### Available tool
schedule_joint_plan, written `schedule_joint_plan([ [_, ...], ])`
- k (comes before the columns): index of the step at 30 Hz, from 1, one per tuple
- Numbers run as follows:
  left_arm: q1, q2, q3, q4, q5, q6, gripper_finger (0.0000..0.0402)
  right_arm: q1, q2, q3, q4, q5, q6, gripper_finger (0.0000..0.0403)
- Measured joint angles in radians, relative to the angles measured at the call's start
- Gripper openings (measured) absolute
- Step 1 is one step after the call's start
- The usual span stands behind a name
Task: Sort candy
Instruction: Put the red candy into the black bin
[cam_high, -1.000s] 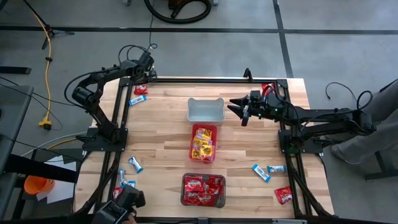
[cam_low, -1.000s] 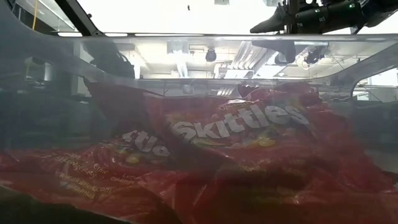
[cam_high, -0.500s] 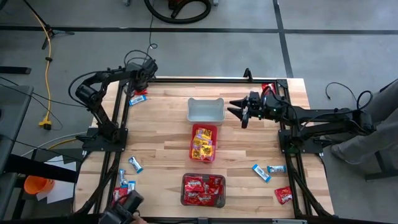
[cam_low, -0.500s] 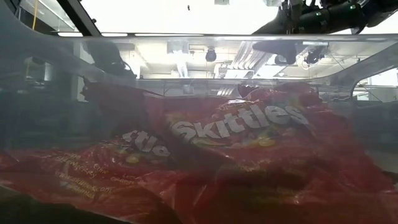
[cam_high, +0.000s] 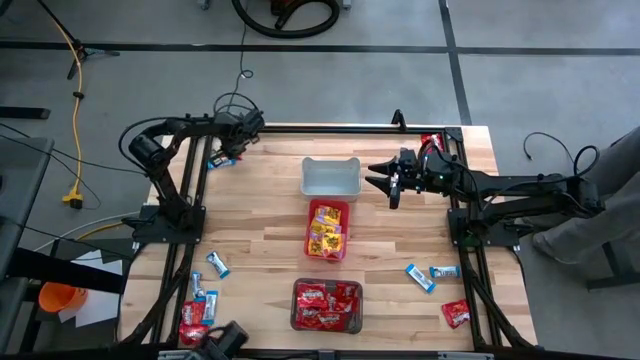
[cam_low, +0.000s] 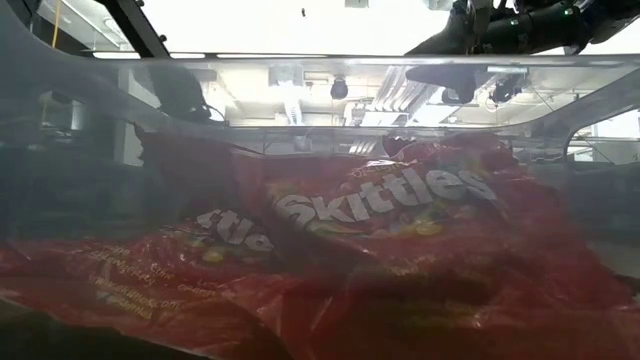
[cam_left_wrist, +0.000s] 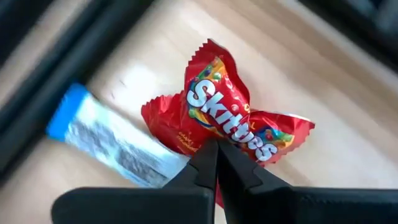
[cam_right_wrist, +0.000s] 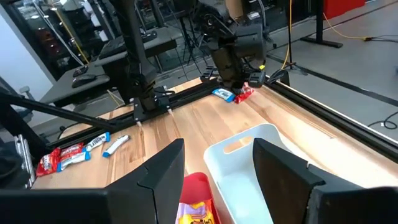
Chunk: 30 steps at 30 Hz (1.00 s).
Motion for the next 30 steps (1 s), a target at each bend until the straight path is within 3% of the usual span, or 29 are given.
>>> schedule_joint_plan([
  [5, -0.121, 0.007, 0.001, 0.020, -0.002, 0.028, 0.0000, 0.000, 0.000, 0.000, 0.000, -0.005, -0.003, 0.0184],
  [11, -0.306, 0.007, 0.001, -0.034, 0.010, 0.215, 0.0000, 0.000, 0.000, 0.000, 0.002, -0.005, -0.003, 0.0184],
  [15, -0.457, 0.004, 0.001, -0.099, 0.067, 0.351, 0.0000, 0.000, 0.000, 0.000, 0.002, -0.005, 0.000, 0.0184],
  [18, -0.577, -0.004, 0.000, -0.151, 0.166, 0.448, 0.0000, 0.000, 0.000, 0.000, 0.002, -0.005, 0.010, 0.0184],
  [21, -0.674, -0.037, 0.004, -0.210, 0.259, 0.575, 0.0000, 0.000, 0.000, 0.000, 0.002, -0.005, 0.025, 0.0184],
  [25, -0.752, -0.119, 0.032, -0.298, 0.237, 0.764, 0.0000, 0.000, 0.000, 0.000, 0.003, -0.005, 0.027, 0.0184],
  [30, -0.780, -0.253, 0.038, -0.289, 0.257, 1.050, 0.0000, 0.000, 0.000, 0.000, 0.007, -0.005, 0.042, 0.0184],
])
